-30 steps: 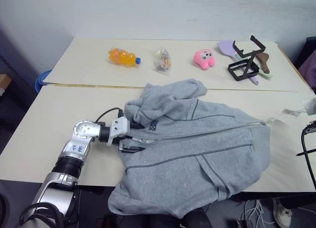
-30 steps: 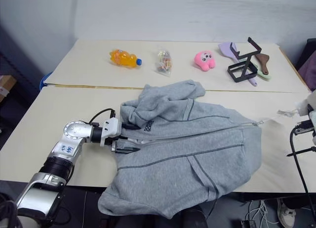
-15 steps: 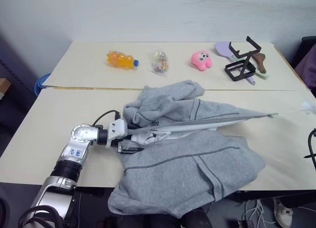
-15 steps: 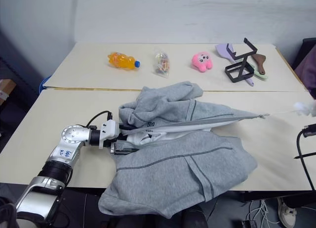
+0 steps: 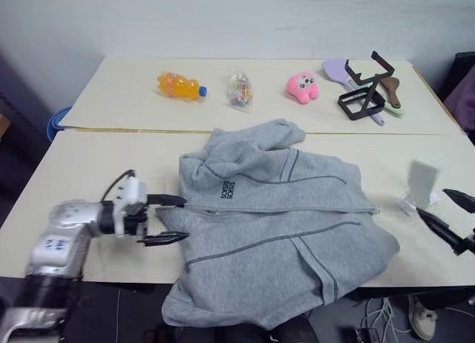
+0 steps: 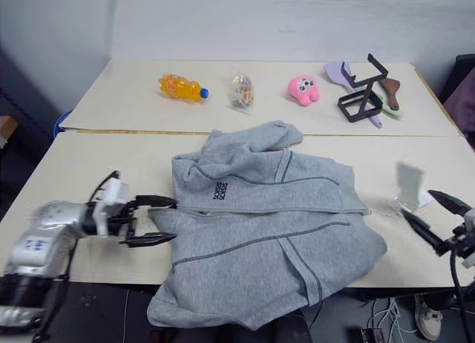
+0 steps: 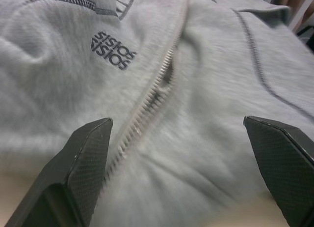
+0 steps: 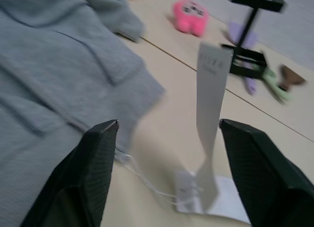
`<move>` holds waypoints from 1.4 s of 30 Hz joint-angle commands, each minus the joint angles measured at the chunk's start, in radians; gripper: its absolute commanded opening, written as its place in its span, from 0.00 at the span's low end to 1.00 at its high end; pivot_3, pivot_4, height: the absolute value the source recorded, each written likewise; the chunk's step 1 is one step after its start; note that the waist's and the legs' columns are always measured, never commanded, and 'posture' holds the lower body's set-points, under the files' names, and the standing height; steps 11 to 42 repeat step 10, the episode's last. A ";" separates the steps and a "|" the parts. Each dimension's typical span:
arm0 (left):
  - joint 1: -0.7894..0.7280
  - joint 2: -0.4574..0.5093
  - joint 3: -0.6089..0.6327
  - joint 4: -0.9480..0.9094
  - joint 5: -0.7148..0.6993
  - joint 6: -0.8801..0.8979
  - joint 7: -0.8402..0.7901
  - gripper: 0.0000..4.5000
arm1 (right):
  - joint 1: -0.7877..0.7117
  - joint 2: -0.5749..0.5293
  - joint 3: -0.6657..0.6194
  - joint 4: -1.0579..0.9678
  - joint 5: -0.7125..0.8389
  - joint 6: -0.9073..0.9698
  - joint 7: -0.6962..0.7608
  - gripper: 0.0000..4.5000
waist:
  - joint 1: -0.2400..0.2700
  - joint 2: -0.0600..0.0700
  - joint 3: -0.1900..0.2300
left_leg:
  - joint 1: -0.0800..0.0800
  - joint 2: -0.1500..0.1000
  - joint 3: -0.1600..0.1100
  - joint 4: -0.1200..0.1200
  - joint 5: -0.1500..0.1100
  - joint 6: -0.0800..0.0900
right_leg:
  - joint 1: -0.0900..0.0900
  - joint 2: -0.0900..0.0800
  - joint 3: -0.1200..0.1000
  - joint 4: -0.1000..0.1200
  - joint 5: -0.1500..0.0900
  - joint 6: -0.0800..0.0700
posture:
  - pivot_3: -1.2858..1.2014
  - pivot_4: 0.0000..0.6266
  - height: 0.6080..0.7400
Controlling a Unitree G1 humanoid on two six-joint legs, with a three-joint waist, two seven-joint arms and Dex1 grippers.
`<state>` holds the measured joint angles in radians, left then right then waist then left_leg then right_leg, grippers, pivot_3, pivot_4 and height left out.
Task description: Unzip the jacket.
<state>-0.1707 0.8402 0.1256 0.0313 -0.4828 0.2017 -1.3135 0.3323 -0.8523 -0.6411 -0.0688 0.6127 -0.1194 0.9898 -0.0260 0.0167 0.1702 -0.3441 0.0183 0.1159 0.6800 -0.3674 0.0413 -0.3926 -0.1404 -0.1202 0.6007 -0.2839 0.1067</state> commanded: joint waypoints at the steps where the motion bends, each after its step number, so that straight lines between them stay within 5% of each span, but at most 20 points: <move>1: 0.127 0.034 0.084 -0.053 0.043 -0.116 -0.005 1.00 | 0.083 -0.015 0.028 -0.201 0.016 -0.014 0.141 0.99 | 0.002 0.000 0.000 | 0.000 0.000 0.000 0.000 -0.001 -0.001 | 0.000 0.000 0.000 0.000 0.000 -0.001 | 0.52 0.24 1.00; 9: 0.319 -0.008 0.147 -0.064 0.102 -0.292 0.073 1.00 | 0.087 0.055 0.218 -0.173 -0.128 -0.234 0.301 0.99 | 0.026 -0.005 0.005 | -0.001 0.000 0.000 -0.001 -0.007 -0.002 | -0.002 -0.001 0.000 -0.003 -0.001 -0.002 | 0.52 0.24 1.00; 42: 0.325 -0.015 0.150 -0.074 0.104 -0.301 0.087 1.00 | 0.078 0.064 0.222 -0.158 -0.131 -0.247 0.298 0.99 | 0.026 -0.005 0.005 | -0.001 0.000 0.000 0.000 -0.007 -0.001 | -0.002 -0.001 0.000 -0.002 -0.001 -0.002 | 0.52 0.24 1.00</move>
